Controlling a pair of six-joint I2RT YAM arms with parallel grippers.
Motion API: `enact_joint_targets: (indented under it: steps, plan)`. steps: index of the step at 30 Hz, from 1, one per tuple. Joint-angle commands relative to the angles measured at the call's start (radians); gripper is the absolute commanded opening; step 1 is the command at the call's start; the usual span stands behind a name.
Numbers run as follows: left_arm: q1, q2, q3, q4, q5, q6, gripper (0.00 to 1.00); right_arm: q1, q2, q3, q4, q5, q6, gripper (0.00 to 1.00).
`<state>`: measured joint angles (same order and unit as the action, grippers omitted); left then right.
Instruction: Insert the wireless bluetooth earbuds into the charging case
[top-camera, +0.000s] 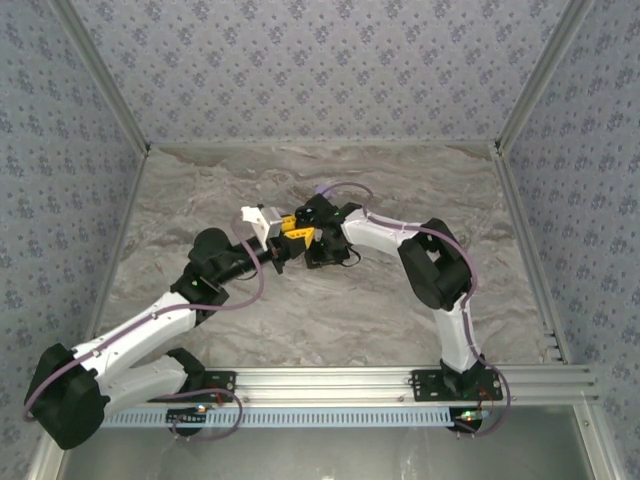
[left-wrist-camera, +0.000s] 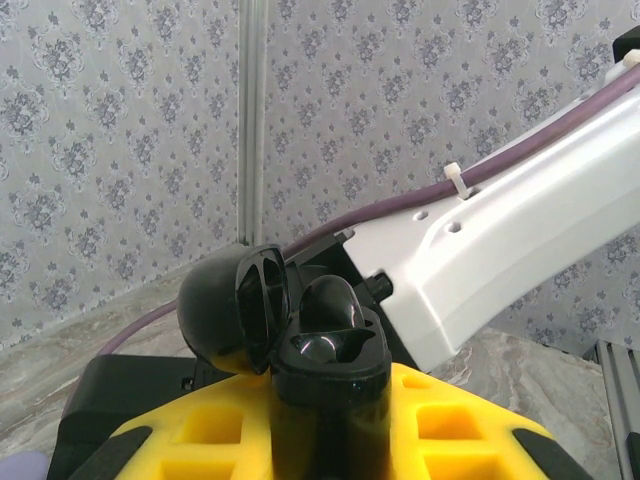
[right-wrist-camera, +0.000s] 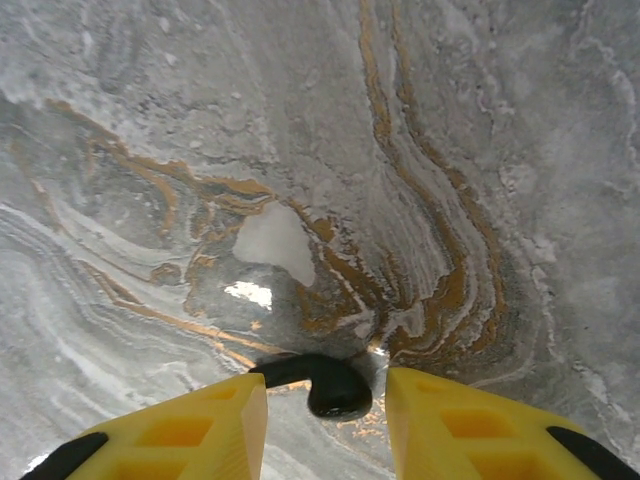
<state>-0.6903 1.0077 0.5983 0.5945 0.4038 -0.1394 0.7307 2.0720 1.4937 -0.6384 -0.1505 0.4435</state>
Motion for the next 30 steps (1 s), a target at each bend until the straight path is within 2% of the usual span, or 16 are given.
enact_joint_targets:
  steps: [1, 13, 30]
  plan:
    - [-0.008, -0.018, -0.002, 0.016, -0.007, 0.015, 0.22, 0.01, 0.025, 0.037, -0.078, 0.066, -0.02, 0.36]
    - [-0.007, -0.011, 0.001, 0.019, -0.007, 0.014, 0.22, 0.012, 0.028, 0.054, -0.174, 0.217, -0.038, 0.35]
    - [-0.007, 0.005, 0.014, 0.024, -0.002, 0.013, 0.22, -0.002, -0.016, 0.03, -0.283, 0.332, -0.126, 0.33]
